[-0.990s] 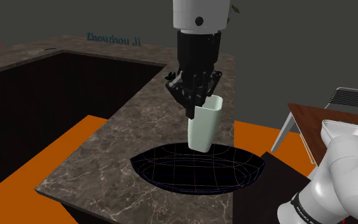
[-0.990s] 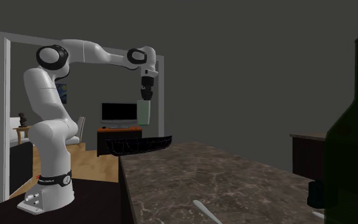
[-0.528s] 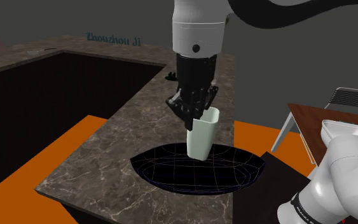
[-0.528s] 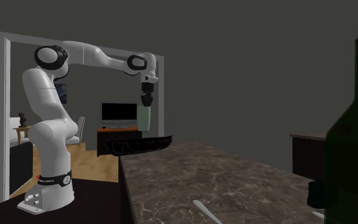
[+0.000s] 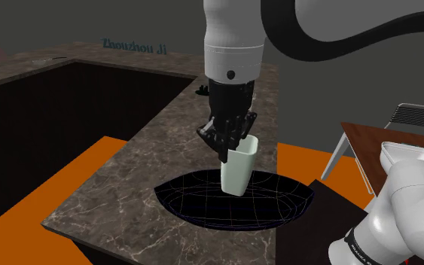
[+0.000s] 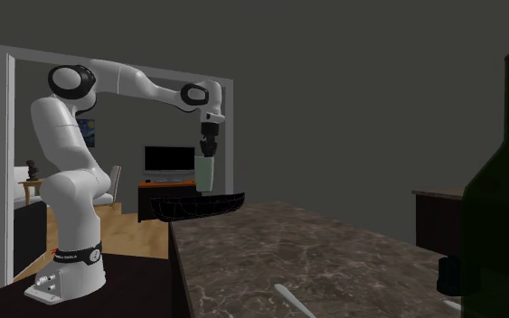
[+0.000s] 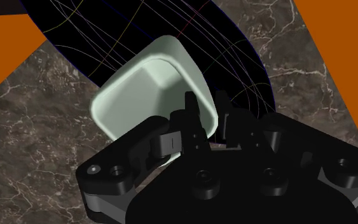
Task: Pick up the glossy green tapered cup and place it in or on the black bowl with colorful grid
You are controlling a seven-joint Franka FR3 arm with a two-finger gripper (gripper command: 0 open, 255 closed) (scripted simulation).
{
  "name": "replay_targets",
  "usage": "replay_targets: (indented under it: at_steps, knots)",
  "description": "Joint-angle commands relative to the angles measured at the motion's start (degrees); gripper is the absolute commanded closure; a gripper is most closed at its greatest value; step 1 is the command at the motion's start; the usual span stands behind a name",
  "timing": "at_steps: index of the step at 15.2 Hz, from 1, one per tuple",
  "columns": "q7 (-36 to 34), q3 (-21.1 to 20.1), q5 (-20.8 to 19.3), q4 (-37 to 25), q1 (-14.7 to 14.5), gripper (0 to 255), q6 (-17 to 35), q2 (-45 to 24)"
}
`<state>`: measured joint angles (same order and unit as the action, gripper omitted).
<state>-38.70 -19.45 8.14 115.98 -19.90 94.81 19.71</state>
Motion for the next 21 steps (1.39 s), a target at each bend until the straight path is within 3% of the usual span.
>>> replay_targets:
  at_steps: [1,3,4,9,13,21]
  knots:
    - [0.0,0.0,0.0,0.0,0.0,255,0.0,0.0]
    - [0.0,0.0,0.0,0.0,0.0,255,0.0,0.0]
    - [0.0,0.0,0.0,0.0,0.0,0,0.0,0.0]
    - [0.0,0.0,0.0,0.0,0.0,0,0.0,0.0]
    - [-0.5,0.3,-0.7,-8.8,0.4,0,-7.2,-1.7]
    - [-0.5,0.3,-0.7,-8.8,0.4,0,-7.1,-1.7]
